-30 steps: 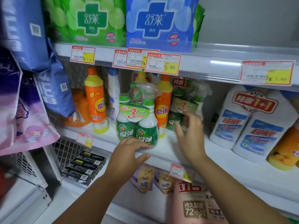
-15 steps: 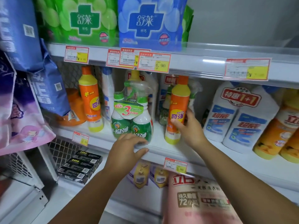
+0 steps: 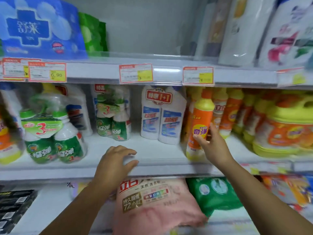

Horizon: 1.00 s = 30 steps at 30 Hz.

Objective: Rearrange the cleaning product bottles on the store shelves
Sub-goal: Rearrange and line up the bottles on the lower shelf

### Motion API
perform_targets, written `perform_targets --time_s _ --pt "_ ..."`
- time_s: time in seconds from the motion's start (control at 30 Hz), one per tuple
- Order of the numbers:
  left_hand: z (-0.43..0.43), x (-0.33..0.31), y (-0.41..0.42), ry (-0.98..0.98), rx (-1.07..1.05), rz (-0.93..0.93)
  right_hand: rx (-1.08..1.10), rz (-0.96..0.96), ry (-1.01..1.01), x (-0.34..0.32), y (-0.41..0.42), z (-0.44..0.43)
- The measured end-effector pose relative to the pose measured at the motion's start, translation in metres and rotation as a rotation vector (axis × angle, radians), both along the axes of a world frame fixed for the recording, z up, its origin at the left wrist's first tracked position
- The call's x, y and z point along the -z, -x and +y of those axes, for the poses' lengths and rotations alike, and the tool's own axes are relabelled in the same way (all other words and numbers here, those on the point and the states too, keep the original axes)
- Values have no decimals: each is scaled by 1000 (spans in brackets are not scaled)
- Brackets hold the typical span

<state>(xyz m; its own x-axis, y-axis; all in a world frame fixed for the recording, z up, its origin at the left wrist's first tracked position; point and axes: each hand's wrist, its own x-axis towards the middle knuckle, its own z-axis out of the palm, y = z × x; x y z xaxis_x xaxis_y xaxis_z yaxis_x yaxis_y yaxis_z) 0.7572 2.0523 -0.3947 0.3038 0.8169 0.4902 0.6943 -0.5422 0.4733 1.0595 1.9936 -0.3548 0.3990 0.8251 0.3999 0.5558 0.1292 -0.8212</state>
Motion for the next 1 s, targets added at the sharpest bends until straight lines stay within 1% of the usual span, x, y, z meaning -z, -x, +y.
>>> perform_targets --time_s 0.13,0.37,0.7,0.87,1.0 --pt "-1 3 -40 12 57 9 145 1 -1 -1 -52 -21" --pt "0 12 -77 18 118 9 232 64 -8 1 -105 -28" --pt "2 16 -82 19 104 57 297 128 -41 9 -122 -16" --pt "2 16 -82 24 107 58 334 38 11 21 -118 -18" --pt "2 16 -82 28 106 54 359 48 46 26 -121 -16"
